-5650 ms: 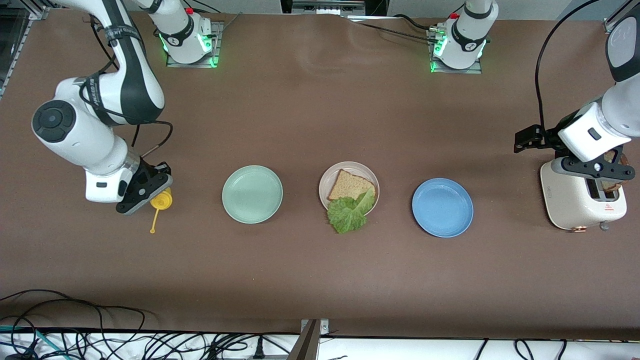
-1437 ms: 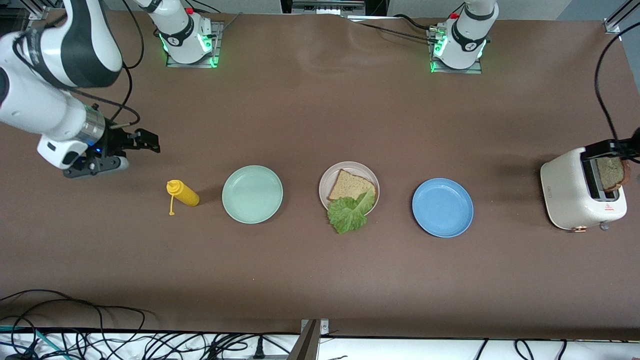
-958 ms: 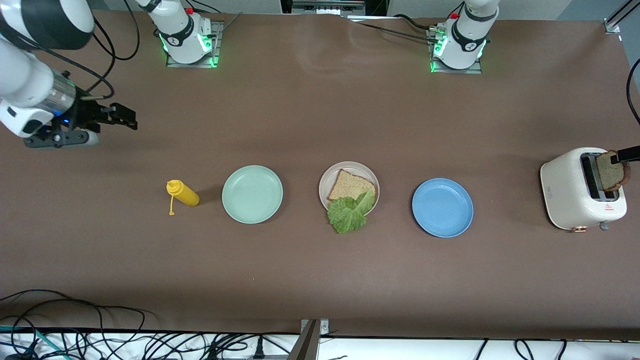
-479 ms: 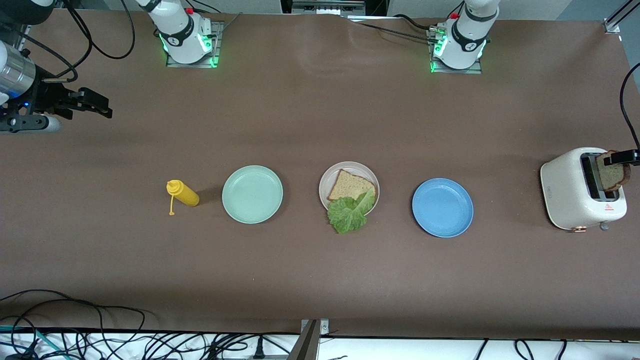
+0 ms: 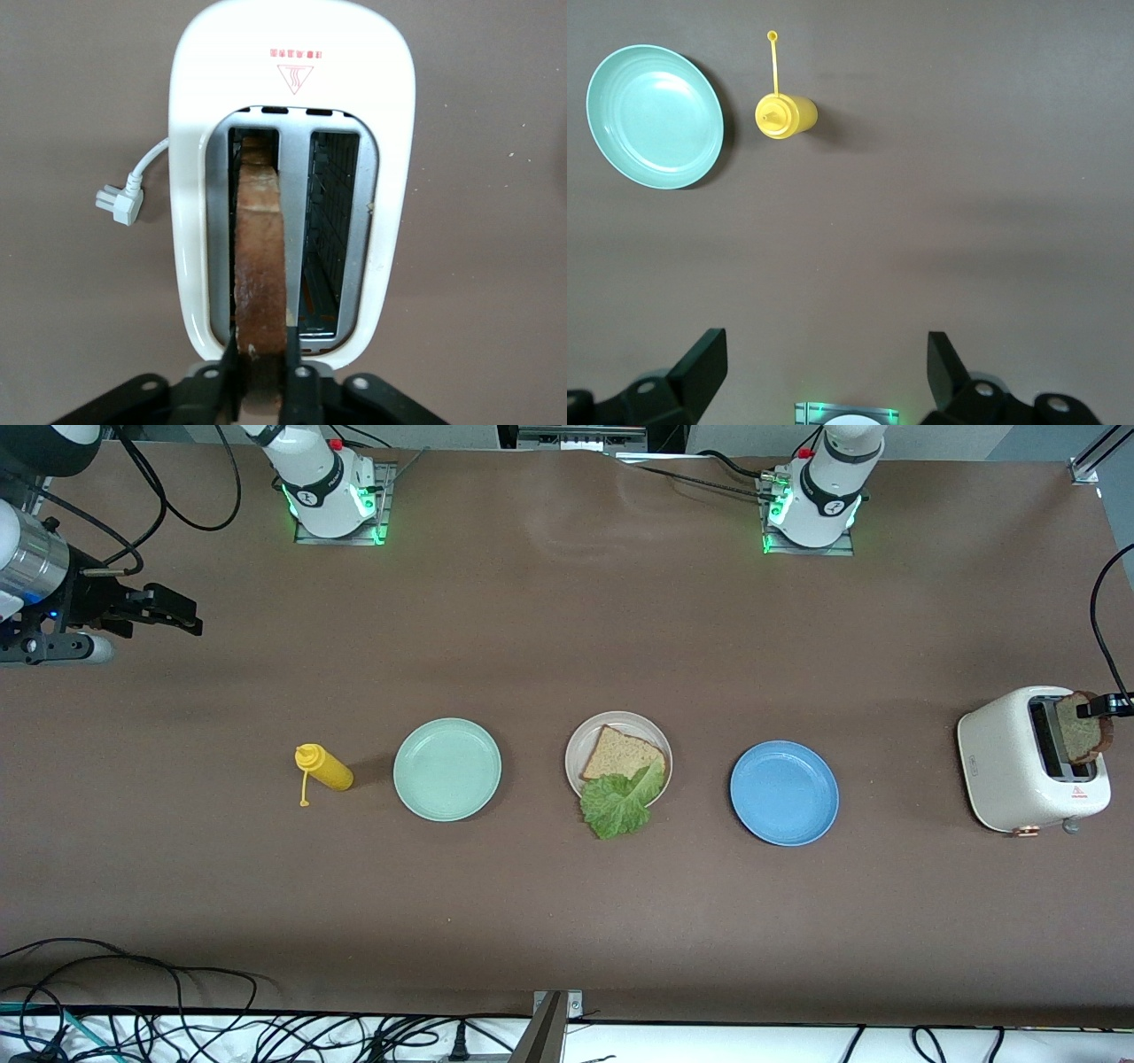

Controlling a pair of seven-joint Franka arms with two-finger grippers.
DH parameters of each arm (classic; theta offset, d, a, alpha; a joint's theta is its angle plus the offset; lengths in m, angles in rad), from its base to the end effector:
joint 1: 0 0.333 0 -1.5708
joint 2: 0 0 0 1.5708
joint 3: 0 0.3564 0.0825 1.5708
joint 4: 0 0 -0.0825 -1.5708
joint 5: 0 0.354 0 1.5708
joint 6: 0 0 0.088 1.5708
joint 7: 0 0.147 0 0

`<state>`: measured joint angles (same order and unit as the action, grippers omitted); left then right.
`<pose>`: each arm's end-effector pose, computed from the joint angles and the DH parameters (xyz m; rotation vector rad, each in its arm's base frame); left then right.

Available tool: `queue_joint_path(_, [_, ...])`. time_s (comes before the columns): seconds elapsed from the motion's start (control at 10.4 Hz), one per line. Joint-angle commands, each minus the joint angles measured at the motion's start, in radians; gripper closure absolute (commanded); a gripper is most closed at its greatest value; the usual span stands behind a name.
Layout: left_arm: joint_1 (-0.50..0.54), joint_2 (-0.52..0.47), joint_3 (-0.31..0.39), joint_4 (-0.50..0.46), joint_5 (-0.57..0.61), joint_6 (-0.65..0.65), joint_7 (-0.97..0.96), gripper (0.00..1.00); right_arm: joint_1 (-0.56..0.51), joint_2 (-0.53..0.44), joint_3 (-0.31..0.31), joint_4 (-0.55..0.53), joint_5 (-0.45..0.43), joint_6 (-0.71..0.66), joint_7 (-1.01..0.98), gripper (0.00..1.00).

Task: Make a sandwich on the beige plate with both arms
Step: 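Pull the toast slice from the toaster with the left gripper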

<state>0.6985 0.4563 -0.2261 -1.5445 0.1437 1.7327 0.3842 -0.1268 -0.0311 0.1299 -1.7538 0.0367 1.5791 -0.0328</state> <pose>0.5459 0.3218 0.3845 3.0445 0.0859 -0.3792 0.4999 0.0078 0.5616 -3.0985 -0.0505 0.2225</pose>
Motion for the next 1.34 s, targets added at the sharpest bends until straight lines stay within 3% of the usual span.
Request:
queue_joint_path(0.0, [0.001,-0.008,-0.021,0.012,0.066,-0.002,0.010,1.00,-0.011,0.003,0.004,0.020,-0.014,-0.021,0.016,0.00])
queue_joint_path(0.38, [-0.004,-0.085,-0.057,0.029,0.070,-0.036,0.007,1.00,-0.011,0.020,0.007,0.025,-0.015,-0.021,0.021,0.00])
queue_joint_path(0.86, [-0.017,-0.134,-0.231,0.132,0.066,-0.220,-0.053,1.00,-0.011,0.023,0.007,0.043,-0.017,-0.054,0.021,0.00])
queue_joint_path(1.05, [-0.060,-0.127,-0.304,0.130,0.048,-0.223,-0.152,1.00,-0.011,0.025,0.005,0.045,-0.017,-0.054,0.022,0.00])
queue_joint_path(1.24, [-0.144,-0.123,-0.317,0.123,-0.011,-0.226,-0.237,1.00,-0.011,0.025,0.005,0.057,-0.017,-0.054,0.018,0.00])
